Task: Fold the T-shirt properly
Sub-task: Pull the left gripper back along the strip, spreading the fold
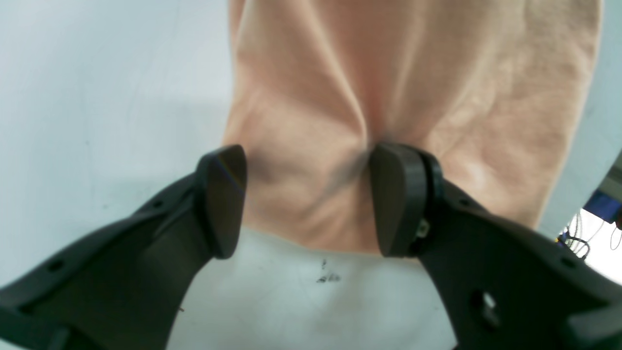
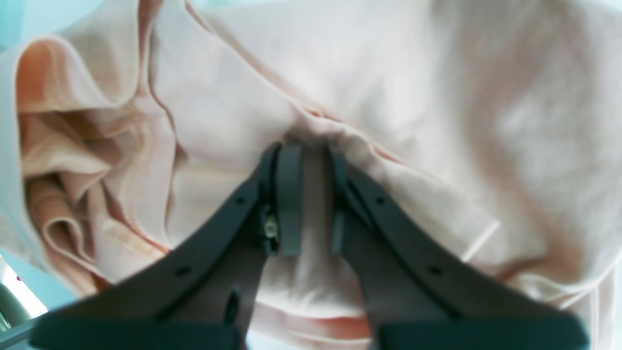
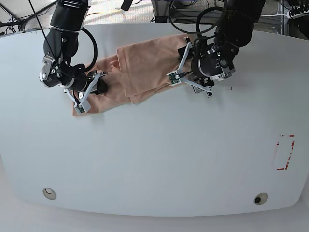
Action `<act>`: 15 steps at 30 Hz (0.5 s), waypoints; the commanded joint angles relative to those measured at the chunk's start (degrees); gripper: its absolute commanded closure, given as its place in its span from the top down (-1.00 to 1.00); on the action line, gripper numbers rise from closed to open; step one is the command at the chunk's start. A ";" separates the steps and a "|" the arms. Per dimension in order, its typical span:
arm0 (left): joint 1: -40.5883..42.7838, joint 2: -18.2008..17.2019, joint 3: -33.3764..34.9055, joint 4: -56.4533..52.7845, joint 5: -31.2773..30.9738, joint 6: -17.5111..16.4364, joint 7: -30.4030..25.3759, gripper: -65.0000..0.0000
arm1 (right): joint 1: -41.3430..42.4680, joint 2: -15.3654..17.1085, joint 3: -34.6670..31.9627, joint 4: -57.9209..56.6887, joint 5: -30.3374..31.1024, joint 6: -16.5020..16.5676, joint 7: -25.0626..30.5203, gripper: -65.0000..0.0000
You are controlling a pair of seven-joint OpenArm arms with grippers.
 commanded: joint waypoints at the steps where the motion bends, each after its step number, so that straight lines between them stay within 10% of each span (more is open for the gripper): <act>1: -1.80 -0.51 -1.18 -2.99 0.31 -0.03 -1.25 0.17 | 1.09 0.53 0.32 0.99 0.61 0.06 -0.52 -0.74; 7: -5.22 -5.52 -1.00 -7.82 0.31 -0.03 -6.53 0.17 | 2.58 0.53 3.92 0.82 4.92 0.06 -2.63 -0.21; 15: -9.18 -11.68 -1.00 -8.52 -0.04 -0.03 -7.23 0.17 | 3.64 0.97 5.15 -3.23 4.92 0.06 -2.55 -0.33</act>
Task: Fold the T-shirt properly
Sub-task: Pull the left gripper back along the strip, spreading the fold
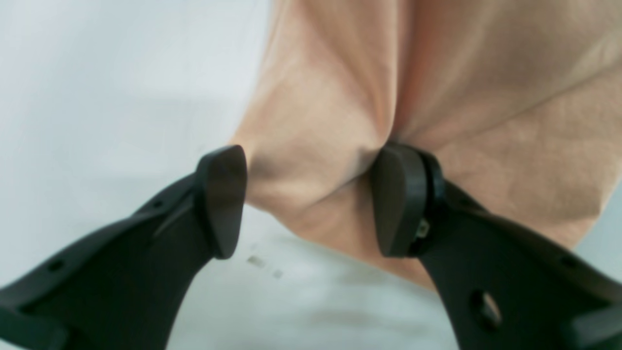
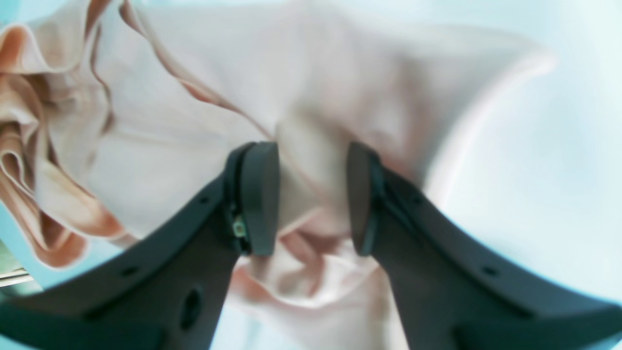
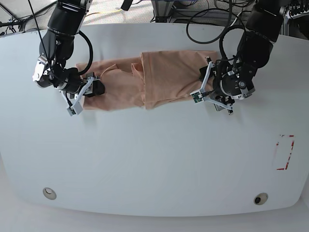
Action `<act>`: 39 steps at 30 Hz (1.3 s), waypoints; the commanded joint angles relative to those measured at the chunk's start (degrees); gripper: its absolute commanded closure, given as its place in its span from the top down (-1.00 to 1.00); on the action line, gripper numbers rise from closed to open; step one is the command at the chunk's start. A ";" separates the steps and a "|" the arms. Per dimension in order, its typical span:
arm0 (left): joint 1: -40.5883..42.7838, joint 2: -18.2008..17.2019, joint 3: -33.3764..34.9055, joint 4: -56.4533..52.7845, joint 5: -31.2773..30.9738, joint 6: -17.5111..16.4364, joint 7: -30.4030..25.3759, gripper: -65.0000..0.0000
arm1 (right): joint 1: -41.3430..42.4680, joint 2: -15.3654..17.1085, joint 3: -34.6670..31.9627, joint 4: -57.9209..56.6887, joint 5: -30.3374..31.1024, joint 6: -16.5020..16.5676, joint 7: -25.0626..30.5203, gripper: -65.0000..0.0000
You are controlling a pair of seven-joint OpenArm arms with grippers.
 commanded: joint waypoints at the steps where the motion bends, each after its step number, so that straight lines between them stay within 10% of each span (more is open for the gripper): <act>1: -1.23 -2.50 -0.57 0.94 1.71 0.12 1.58 0.17 | 1.85 0.93 0.28 -2.12 0.55 0.08 0.78 -0.33; 15: -0.79 -2.32 -10.06 15.36 1.62 0.12 9.23 0.17 | 0.88 0.75 0.28 3.16 8.19 0.08 -1.42 -0.31; 39: 7.39 15.87 -22.63 15.01 1.71 0.12 9.14 0.17 | 0.97 1.81 -0.07 2.89 13.64 0.08 -1.51 -0.31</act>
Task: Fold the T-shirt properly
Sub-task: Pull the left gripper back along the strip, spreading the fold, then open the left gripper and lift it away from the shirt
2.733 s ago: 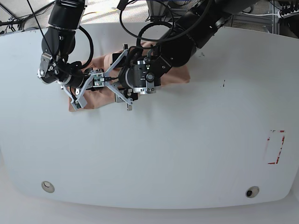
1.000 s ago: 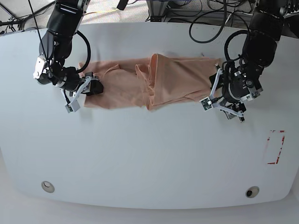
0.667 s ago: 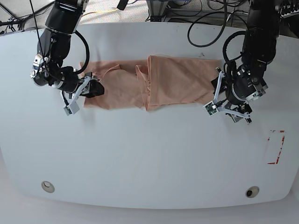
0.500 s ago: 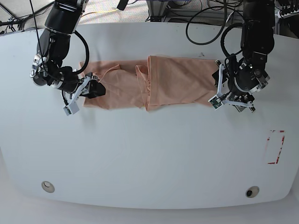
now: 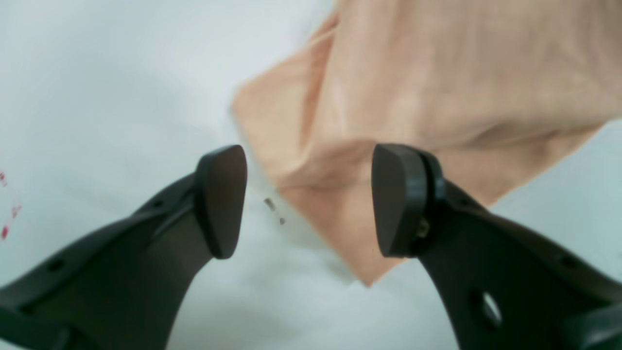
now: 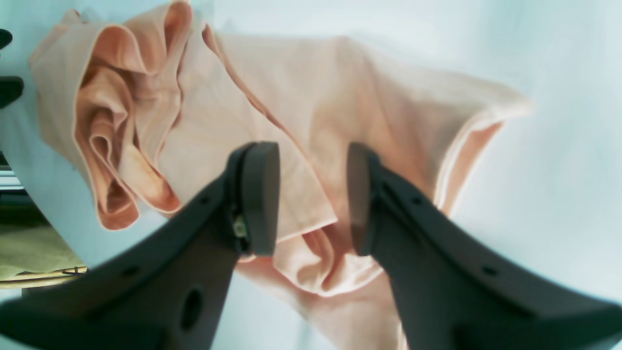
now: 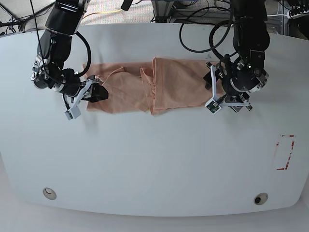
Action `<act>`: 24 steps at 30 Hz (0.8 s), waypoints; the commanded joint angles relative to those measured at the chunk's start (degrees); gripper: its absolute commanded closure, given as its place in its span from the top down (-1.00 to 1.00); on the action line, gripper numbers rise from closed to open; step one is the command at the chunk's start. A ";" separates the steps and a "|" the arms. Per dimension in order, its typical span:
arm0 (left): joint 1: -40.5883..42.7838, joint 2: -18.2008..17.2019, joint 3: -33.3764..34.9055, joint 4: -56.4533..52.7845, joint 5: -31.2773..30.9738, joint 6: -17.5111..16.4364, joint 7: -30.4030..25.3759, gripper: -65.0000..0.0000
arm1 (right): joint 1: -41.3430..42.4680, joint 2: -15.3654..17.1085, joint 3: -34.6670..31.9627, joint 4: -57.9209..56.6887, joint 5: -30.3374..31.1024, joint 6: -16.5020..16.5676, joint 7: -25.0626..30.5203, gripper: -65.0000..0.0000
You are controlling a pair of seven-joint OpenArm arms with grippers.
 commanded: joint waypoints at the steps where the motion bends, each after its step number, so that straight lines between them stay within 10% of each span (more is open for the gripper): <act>1: -0.74 1.67 -0.16 0.62 0.07 0.10 -0.74 0.17 | 1.08 0.73 0.04 0.75 1.43 0.32 1.35 -0.31; 10: -0.74 3.25 -0.16 -9.92 0.51 0.10 -3.55 0.17 | 1.52 -1.46 0.21 -3.20 -6.75 0.32 1.79 -0.31; 24: -0.56 -8.79 -0.52 -7.20 -0.11 0.10 -6.10 0.17 | 0.55 0.38 0.04 -12.52 -11.94 0.32 10.67 -0.33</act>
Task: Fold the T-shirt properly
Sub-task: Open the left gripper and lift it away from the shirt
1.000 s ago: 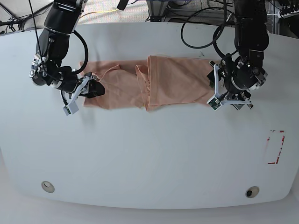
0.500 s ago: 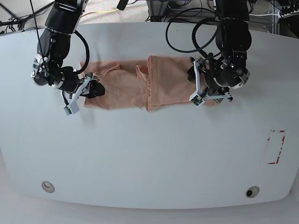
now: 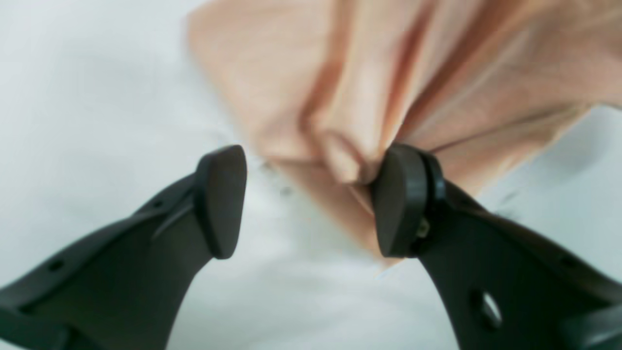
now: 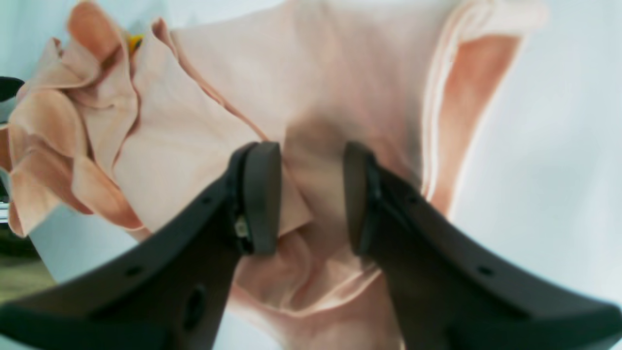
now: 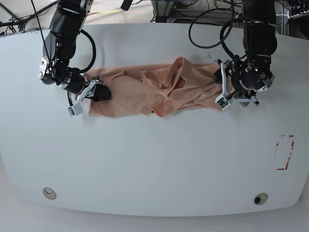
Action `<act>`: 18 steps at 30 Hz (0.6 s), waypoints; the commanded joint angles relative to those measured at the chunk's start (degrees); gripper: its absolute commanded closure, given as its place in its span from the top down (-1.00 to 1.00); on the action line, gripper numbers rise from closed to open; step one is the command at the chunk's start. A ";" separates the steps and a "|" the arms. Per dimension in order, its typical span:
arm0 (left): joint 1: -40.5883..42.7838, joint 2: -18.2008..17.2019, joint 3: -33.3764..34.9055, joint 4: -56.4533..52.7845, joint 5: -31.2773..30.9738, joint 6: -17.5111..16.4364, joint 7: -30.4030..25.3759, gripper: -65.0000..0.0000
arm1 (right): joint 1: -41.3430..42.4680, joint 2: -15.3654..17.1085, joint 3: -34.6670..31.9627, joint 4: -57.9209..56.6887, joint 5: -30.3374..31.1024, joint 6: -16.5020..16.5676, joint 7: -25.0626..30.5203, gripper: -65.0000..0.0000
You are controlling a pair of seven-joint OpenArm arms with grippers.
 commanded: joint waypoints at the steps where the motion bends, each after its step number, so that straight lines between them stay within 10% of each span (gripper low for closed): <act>1: -0.74 -1.12 -0.28 2.99 0.00 0.10 -0.29 0.17 | -0.85 1.17 0.02 0.33 -3.91 -1.04 -2.16 -0.33; 18: -6.10 9.96 0.08 8.97 -1.05 0.10 3.84 0.17 | -2.79 -0.41 -0.16 5.08 -3.91 -1.04 -2.33 -0.33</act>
